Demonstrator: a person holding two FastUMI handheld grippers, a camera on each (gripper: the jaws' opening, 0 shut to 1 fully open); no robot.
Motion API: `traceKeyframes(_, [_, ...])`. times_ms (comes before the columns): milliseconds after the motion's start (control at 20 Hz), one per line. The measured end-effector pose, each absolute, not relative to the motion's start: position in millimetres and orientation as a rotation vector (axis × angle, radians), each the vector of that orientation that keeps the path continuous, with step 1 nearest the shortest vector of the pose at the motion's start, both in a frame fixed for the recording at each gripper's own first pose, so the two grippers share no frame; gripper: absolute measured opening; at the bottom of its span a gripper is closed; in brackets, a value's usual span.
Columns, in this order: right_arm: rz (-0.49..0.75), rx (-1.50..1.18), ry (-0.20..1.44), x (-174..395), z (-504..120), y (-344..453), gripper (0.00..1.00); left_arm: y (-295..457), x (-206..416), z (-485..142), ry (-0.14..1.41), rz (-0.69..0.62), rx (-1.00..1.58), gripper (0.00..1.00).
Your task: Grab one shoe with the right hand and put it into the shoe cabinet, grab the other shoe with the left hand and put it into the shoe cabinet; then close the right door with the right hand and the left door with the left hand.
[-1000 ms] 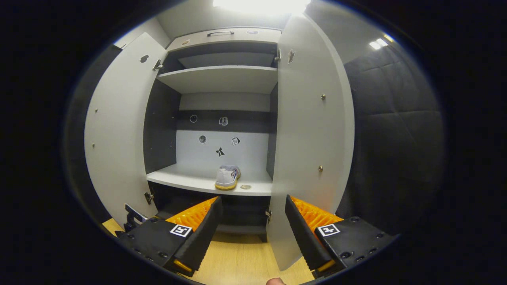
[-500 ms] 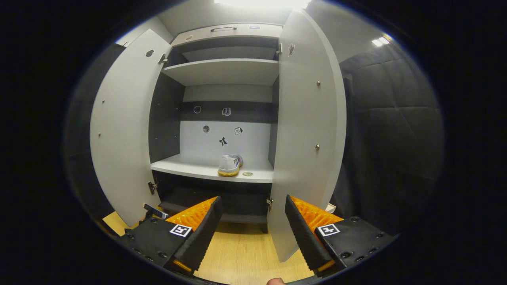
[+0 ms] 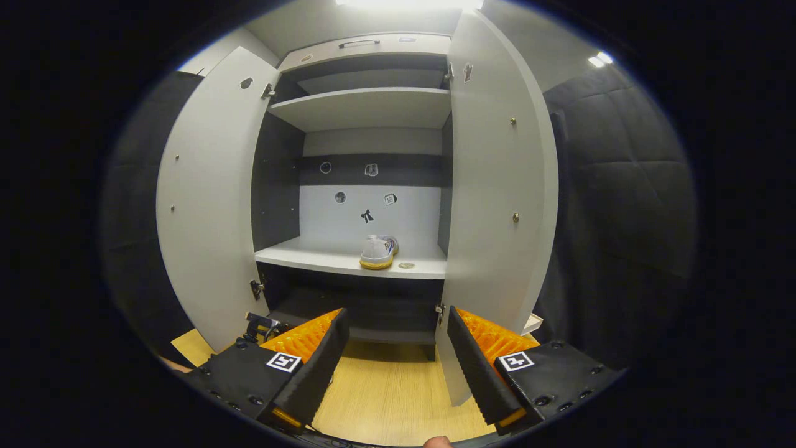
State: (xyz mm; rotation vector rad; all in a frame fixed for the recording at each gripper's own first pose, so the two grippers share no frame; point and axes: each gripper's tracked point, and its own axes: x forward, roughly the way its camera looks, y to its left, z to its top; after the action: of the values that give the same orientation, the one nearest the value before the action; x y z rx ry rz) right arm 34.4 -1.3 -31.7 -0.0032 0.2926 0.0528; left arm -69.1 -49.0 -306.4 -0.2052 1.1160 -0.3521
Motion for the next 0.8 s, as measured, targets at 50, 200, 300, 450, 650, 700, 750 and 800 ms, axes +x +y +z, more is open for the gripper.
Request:
traceKeyframes(50, [0.059, -0.005, 0.288, 33.7, -30.2, -0.6, 0.99, -52.1, -70.7, -308.8, 1.117, -0.353, -0.229, 0.14])
traceKeyframes(200, [0.068, -0.015, 0.29, 31.8, -30.8, -0.4, 0.99, -52.6, -65.7, -307.7, 1.069, -0.343, -0.212, 0.02])
traceKeyframes(300, [0.075, -0.016, 0.294, 30.6, -31.4, 0.1, 0.99, -50.8, -64.1, -304.1, 1.02, -0.345, -0.164, 0.01])
traceKeyframes(450, [0.082, -0.021, 0.295, 27.7, -31.4, -0.8, 0.99, -50.3, -53.1, -290.9, 0.956, -0.352, -0.158, 0.01])
traceKeyframes(650, [0.095, -0.007, 0.284, 26.0, -26.7, 1.9, 0.99, -38.7, -38.3, -258.1, 0.89, -0.354, -0.189, 0.01])
traceKeyframes(700, [0.097, -0.007, 0.28, 25.4, -26.0, 2.0, 0.99, -35.7, -35.7, -247.6, 0.87, -0.353, -0.199, 0.01])
traceKeyframes(750, [0.101, -0.007, 0.277, 25.1, -24.1, 2.2, 0.99, -32.8, -31.7, -237.7, 0.846, -0.351, -0.209, 0.01])
traceKeyframes(800, [0.102, -0.009, 0.273, 24.0, -23.5, 1.5, 0.99, -27.9, -26.7, -226.4, 0.819, -0.353, -0.216, 0.01])
